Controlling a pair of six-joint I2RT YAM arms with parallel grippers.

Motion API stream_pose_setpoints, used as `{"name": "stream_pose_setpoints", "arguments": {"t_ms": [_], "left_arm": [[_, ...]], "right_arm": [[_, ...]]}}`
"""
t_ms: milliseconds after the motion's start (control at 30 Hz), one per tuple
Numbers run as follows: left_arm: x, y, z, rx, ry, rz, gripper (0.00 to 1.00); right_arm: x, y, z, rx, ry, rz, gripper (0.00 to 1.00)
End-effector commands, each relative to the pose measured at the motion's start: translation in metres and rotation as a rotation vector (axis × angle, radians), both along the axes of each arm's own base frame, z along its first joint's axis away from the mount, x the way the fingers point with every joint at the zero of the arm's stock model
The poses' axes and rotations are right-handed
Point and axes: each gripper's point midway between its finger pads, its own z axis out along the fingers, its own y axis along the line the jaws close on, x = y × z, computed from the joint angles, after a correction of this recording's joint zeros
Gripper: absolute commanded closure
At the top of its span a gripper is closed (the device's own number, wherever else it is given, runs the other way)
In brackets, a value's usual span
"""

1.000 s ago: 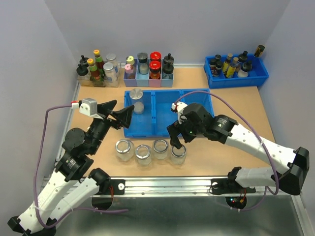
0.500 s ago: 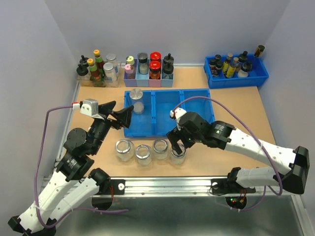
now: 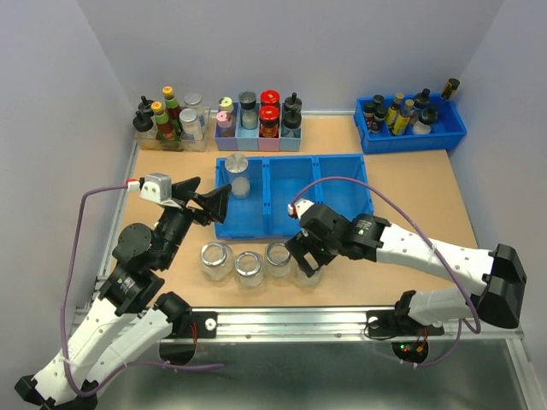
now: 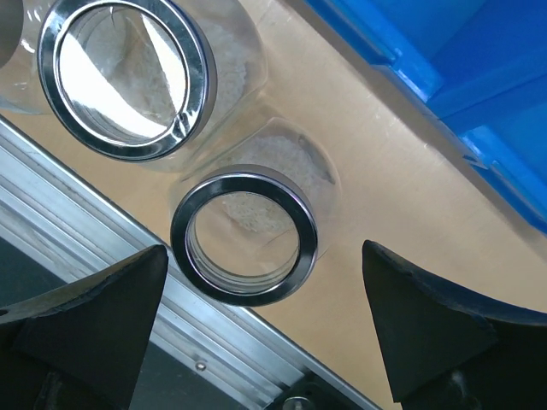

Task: Organize the condiment bottles

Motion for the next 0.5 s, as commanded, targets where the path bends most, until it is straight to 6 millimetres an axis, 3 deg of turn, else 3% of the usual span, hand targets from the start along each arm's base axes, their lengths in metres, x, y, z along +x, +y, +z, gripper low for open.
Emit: {"name": "stream_pose_setpoints", "arguments": {"t_ms": [0,333,467], "left_arm": [[-0.0015,0.0040,0.0116,-0.020,-0.047,0.014,0.01],[-0.0012,0.0074,0.0073,-0.014,-0.043,0.030,0.01],[-0.0008,0.0067,0.0066,-0.011,-0.041,0.028,0.01]], "right_arm": [[-0.0066,0.0032,-0.0154,-0.022,0.044,0.010,0.00],[-0.0089,0.0073,-0.0217,-0.022,0.062,0.008,0.01],[-0.0086,0.0085,-0.0246,-0.024,0.070,-0.005,0.07]]}}
